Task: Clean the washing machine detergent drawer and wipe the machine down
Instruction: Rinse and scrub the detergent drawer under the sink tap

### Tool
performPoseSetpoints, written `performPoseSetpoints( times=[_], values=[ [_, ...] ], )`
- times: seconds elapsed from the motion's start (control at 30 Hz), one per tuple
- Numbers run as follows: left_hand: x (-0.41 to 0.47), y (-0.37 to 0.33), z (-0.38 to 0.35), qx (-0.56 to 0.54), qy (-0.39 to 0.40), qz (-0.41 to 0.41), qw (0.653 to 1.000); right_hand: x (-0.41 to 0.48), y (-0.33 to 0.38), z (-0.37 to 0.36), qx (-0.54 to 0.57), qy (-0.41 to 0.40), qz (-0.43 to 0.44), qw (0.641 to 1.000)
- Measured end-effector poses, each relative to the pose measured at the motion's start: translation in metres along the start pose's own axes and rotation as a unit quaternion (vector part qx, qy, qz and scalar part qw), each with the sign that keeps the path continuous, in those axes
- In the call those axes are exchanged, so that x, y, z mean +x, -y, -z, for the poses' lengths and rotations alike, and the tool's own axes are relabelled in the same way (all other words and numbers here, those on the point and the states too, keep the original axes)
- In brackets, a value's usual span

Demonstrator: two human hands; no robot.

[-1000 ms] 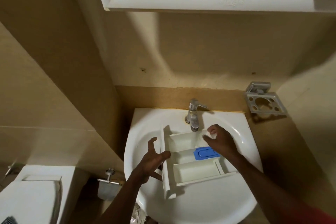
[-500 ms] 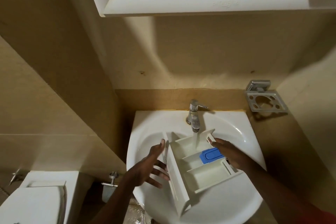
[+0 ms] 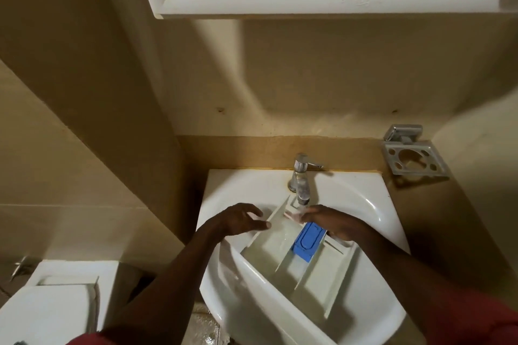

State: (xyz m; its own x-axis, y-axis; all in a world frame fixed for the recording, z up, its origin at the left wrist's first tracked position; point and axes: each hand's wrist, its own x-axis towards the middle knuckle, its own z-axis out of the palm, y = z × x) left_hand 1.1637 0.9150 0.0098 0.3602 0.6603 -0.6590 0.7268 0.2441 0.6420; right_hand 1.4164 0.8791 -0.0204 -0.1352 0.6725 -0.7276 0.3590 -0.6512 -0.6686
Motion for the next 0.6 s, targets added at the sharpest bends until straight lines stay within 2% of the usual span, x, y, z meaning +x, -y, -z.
performPoseSetpoints(
  times=[0.1,0.17,0.27,0.4,0.6],
  values=[
    [-0.009,-0.014,-0.004,-0.006,0.124,0.044,0.991,-0.004,0.013,-0.008,0.016,0.041,0.029,0.999],
    [-0.011,-0.013,-0.009,-0.007,0.154,0.045,0.987,-0.004,0.012,-0.009,0.015,0.040,0.036,0.998],
    [-0.006,0.001,-0.020,-0.058,0.142,0.065,0.986,-0.004,0.010,-0.003,-0.012,0.040,0.052,0.998],
    [0.001,0.024,-0.023,-0.067,0.076,0.085,0.991,-0.013,0.012,0.033,-0.106,-0.030,0.079,0.991],
    [0.003,0.045,-0.022,-0.251,0.004,0.059,0.966,-0.017,-0.003,0.056,0.022,-0.153,0.122,0.980]
  ],
)
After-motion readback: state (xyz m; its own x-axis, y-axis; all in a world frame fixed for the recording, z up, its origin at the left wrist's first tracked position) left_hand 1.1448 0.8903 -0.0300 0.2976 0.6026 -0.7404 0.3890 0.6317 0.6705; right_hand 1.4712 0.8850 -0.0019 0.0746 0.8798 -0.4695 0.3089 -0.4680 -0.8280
